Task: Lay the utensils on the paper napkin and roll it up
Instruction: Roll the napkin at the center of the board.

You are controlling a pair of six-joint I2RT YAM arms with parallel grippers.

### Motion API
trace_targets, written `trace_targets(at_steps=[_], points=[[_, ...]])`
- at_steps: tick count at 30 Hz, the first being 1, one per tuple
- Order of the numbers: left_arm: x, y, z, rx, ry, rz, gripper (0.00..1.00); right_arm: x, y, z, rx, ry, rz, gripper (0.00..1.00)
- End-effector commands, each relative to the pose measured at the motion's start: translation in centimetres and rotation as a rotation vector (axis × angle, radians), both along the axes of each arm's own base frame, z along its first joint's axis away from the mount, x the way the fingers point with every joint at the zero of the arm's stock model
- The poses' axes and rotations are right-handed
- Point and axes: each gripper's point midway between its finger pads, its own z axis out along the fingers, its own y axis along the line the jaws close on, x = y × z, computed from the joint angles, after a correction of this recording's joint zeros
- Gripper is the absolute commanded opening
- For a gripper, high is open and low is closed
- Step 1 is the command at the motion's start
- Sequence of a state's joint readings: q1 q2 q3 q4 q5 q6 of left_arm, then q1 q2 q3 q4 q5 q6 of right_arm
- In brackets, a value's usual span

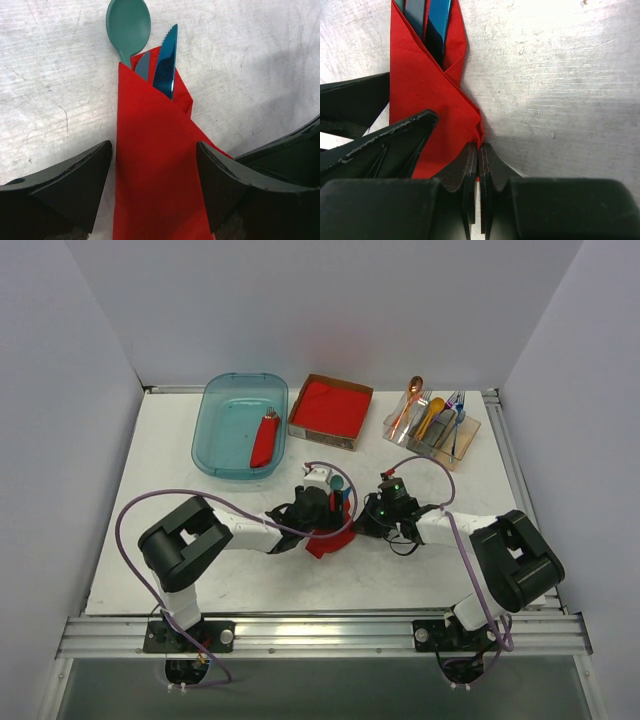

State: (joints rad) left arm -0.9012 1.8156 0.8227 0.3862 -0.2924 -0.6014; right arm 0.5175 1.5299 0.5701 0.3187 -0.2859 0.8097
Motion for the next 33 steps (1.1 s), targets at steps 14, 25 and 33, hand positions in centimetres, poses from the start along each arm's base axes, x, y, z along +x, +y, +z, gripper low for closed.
trace_targets(at_steps=[14,25,33], points=[[-6.5,8.3,-5.9,0.487,0.265,-0.090,0.81,0.9,-1.1,-0.1,-0.046,-0.025,-0.011,0.00],[-5.6,6.8,-3.0,0.482,0.190,-0.132,0.84,0.9,-1.0,-0.2,-0.033,-0.025,0.000,0.00],[-2.7,7.3,-0.9,0.385,0.203,-0.071,0.87,0.7,-1.0,-0.2,-0.029,-0.023,0.006,0.00]])
